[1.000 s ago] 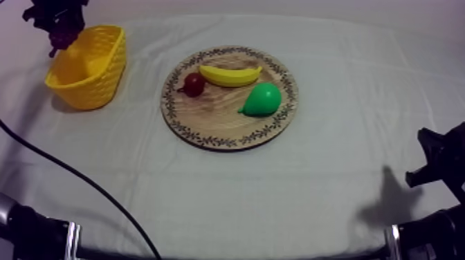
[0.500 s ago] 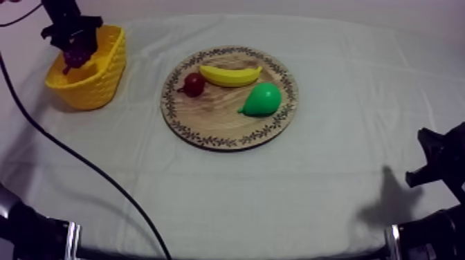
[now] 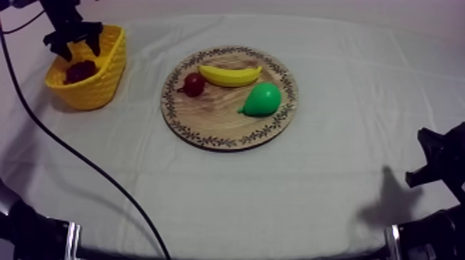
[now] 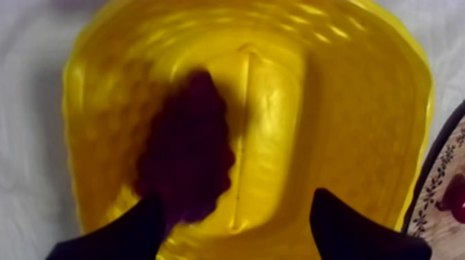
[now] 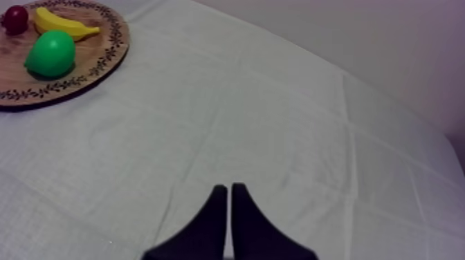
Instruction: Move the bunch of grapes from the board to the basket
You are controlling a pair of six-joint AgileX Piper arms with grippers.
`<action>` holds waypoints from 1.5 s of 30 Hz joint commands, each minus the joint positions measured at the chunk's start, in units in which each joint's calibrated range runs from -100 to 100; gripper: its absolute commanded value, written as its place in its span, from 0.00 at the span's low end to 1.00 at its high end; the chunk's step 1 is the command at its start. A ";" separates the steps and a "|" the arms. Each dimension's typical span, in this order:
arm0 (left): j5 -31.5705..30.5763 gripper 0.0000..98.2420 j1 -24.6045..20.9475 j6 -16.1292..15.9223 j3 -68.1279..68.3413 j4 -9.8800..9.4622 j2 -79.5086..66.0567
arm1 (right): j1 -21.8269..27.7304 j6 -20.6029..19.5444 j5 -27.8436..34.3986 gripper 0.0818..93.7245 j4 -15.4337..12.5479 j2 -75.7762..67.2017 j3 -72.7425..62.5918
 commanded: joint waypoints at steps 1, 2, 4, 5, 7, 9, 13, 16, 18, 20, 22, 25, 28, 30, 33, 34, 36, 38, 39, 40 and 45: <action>-0.38 0.83 -0.09 0.15 1.02 0.14 -1.01 | -0.01 0.00 -0.01 0.00 -0.01 0.00 0.00; -0.64 0.82 -0.13 0.19 1.73 0.25 -1.77 | -0.01 0.00 -0.01 0.00 -0.01 0.00 0.00; -1.12 0.80 -0.14 0.36 3.39 0.44 -3.79 | -0.01 0.00 -0.01 0.00 -0.01 0.00 0.00; -1.28 0.79 -0.08 0.48 4.30 0.51 -5.04 | -0.01 0.00 -0.01 0.00 -0.01 0.00 0.00; -1.47 0.74 0.13 0.83 6.21 0.60 -7.84 | -0.01 0.00 -0.01 0.00 -0.01 0.00 0.00; -1.63 0.68 0.51 1.36 8.09 0.65 -10.96 | -0.01 0.00 -0.01 0.00 -0.01 0.00 0.00; -4.18 0.58 1.60 2.18 13.55 0.88 -18.34 | -0.01 0.00 -0.01 0.00 -0.01 0.00 0.00; -7.35 0.57 2.42 2.22 19.56 0.98 -24.73 | -0.01 0.00 -0.01 0.00 -0.01 0.00 0.00; -8.96 0.57 2.73 2.23 23.56 1.11 -28.71 | -0.01 0.00 -0.01 0.00 -0.01 0.00 0.00; -10.97 0.57 2.82 1.95 27.81 1.40 -32.60 | -0.01 0.00 -0.01 0.00 -0.01 0.00 0.00; -13.28 0.56 2.73 1.61 32.16 1.76 -36.48 | -0.01 0.00 -0.01 0.00 -0.01 0.00 0.00; -17.12 0.50 2.45 1.00 38.44 2.27 -42.41 | -0.01 0.00 -0.01 0.00 -0.01 0.00 0.00; -21.18 0.44 2.23 0.41 44.41 2.50 -48.31 | -0.01 0.00 -0.01 0.00 -0.01 0.00 0.00; -24.09 0.41 2.16 0.13 48.40 2.43 -52.34 | -0.01 0.00 -0.01 0.00 -0.01 0.00 0.00; -29.05 0.35 2.06 -0.34 54.47 2.34 -58.54 | -0.01 0.00 -0.01 0.00 -0.01 0.00 0.00; -30.84 0.33 2.05 -0.52 56.59 2.30 -60.65 | -0.01 0.00 -0.01 0.00 -0.01 0.00 0.00; -34.32 0.31 2.05 -0.86 60.92 2.15 -64.97 | -0.01 0.00 -0.01 0.00 -0.01 0.00 0.00; -38.09 0.29 2.27 -0.97 65.41 1.78 -69.57 | -0.01 0.00 -0.01 0.00 -0.01 0.00 0.00; -40.02 0.28 2.45 -1.02 67.73 1.58 -72.00 | -0.01 0.00 -0.01 0.00 -0.01 0.00 0.00; -41.87 0.26 2.58 -1.11 69.99 1.45 -74.42 | -0.01 0.00 -0.01 0.00 -0.01 0.00 0.00; -48.95 0.20 2.83 -0.81 80.65 0.97 -86.30 | -0.01 0.01 -0.01 0.00 -0.01 0.00 0.00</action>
